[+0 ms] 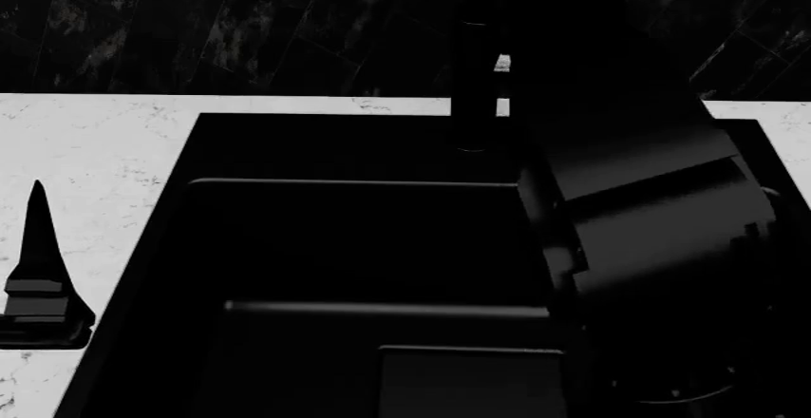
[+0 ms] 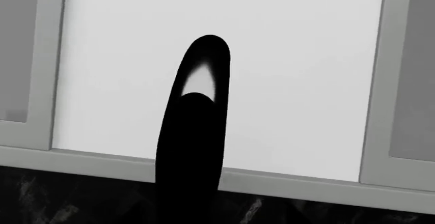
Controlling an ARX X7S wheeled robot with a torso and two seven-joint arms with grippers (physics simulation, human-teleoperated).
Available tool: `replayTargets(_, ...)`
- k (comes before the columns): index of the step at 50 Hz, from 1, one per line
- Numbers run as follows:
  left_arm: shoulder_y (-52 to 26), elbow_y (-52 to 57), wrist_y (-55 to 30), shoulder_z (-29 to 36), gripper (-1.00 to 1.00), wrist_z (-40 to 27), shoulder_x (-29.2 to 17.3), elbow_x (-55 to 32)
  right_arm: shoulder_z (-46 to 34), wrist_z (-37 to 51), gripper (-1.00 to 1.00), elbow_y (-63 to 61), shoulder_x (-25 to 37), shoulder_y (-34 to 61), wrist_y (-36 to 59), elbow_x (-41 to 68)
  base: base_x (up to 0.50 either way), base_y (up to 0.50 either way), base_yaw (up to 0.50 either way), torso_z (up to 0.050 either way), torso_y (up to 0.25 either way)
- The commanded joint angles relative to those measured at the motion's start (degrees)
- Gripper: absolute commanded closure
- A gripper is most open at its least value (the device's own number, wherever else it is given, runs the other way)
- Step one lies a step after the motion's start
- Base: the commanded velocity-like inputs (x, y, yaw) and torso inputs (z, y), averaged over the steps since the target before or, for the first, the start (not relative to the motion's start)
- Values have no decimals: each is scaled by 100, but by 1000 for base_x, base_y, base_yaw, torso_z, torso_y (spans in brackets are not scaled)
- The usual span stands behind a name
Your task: Turn the sink spout to the right.
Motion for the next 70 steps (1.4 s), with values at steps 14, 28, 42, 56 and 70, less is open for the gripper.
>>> replayTargets(14, 11, 8, 30, 53, -100, -23, -43, 21, 21, 79, -100, 176, 242, 52, 34, -35, 0, 0, 0, 0, 0)
replayTargets(28, 2, -6, 23, 85, -100, -42, -62, 30, 23, 111, -100, 94, 404, 15, 72, -53, 0, 0, 0, 0, 0)
replayTargets(42, 1, 5, 8, 116, -100, -84, -80, 61, 59, 120, -100, 346, 571, 43, -51, -118, 0, 0, 0, 0, 0)
replayTargets(56, -16, -10, 2, 115, -100, -132, -80, 62, 6, 137, -100, 475, 694, 303, 140, -182, 0, 0, 0, 0, 0)
replayTargets(70, -24, -8, -20, 145, -100, -125, -103, 39, 97, 305, -100, 171, 956, 215, 588, -181, 0, 0, 0, 0, 0)
